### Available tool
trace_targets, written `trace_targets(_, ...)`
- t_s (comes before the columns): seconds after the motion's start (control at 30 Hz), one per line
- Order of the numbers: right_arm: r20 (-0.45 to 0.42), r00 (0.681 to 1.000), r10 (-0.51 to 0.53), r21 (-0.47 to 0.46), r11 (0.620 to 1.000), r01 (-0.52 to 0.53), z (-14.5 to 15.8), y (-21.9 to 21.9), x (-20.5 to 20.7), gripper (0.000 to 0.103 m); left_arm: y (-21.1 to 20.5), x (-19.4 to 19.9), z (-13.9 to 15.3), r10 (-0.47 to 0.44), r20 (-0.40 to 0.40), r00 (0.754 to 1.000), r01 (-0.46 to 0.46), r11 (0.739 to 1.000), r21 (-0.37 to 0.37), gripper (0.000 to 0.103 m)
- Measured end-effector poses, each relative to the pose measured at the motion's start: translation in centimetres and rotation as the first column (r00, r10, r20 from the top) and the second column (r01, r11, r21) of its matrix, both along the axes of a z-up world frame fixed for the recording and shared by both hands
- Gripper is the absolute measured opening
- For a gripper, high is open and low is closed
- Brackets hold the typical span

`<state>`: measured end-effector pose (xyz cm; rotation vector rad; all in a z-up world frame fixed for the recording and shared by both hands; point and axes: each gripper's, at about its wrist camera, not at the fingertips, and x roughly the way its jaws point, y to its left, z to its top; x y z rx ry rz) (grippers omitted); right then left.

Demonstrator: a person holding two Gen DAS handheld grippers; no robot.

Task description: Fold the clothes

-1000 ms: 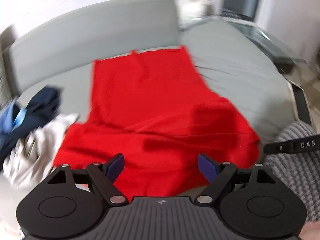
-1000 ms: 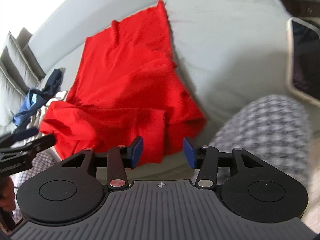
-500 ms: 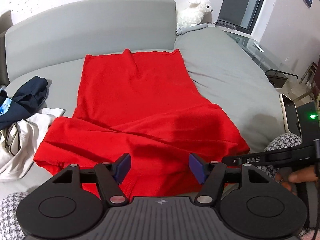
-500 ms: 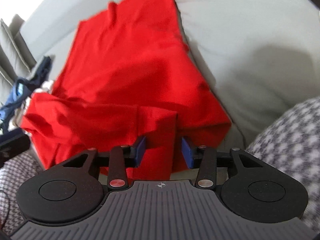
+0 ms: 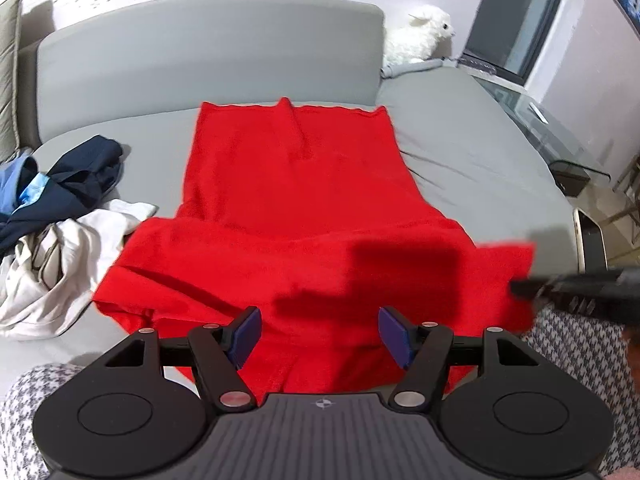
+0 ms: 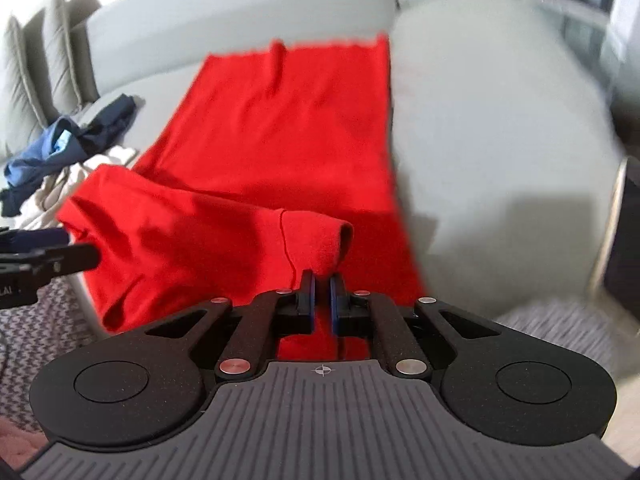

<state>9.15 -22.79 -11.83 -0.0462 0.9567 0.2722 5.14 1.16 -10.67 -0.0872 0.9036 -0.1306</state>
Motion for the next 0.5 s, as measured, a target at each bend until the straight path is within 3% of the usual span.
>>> trace_targets(0.1,-0.021,1.000,0.019,-0.063,0.998,-0.021,0.1,-0.5,2.9,0.006,1.0,0.0,0.0,0.034,-0.006,0.999,-0.034,0.999,0.005,0.064)
trace_targets(0.27,-0.097,0.995,0.031,-0.181,0.982,-0.048,-3.7,0.3,7.8,0.006,2.5,0.0,-0.2,0.087,-0.021,0.996,-0.086,0.996,0.029,0.064)
trace_targets(0.4,-0.132,0.991,0.032,-0.236,0.970,-0.063,-5.6,0.7,8.3,0.007,4.4,-0.2,0.3,0.146,0.008,0.989,-0.147,0.988,0.049,0.064)
trace_targets(0.5,-0.165,0.986,0.028,-0.222,0.973,-0.065,-5.3,0.3,8.1,0.021,6.5,0.1,1.0,0.182,0.059,0.982,-0.185,0.981,0.049,0.062)
